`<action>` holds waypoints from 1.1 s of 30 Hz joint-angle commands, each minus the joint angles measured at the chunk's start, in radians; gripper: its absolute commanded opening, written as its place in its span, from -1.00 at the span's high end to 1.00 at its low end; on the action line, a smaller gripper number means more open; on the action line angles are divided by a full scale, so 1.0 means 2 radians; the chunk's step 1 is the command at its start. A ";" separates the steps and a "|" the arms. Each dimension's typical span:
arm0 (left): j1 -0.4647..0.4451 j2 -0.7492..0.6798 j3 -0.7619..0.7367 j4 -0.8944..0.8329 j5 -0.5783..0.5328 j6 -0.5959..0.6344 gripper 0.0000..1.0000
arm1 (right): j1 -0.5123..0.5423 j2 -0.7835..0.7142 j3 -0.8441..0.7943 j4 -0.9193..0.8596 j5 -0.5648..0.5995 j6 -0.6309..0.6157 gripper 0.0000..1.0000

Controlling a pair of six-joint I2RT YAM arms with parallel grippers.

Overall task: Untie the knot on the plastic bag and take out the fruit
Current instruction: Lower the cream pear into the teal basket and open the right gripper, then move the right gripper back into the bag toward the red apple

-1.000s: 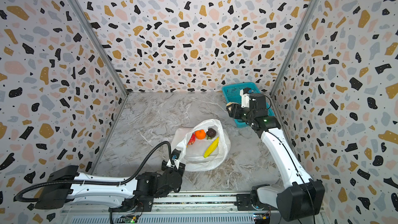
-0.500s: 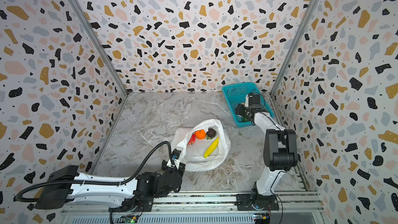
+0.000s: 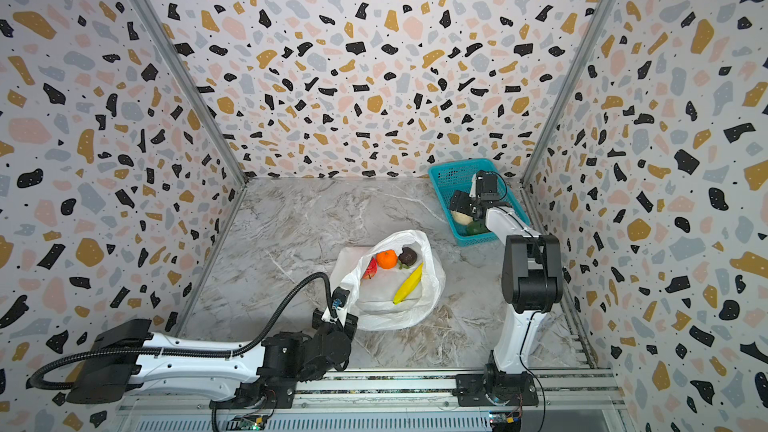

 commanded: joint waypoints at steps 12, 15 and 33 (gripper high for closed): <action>0.003 -0.015 0.001 0.013 -0.004 0.010 1.00 | 0.000 -0.073 -0.011 -0.036 -0.020 -0.008 -0.85; 0.003 -0.019 0.000 0.013 -0.005 0.010 1.00 | 0.001 -0.114 -0.032 -0.058 -0.039 -0.013 -0.85; 0.003 -0.016 0.002 0.007 -0.001 0.000 1.00 | 0.126 -0.432 -0.189 -0.225 -0.120 -0.028 -0.85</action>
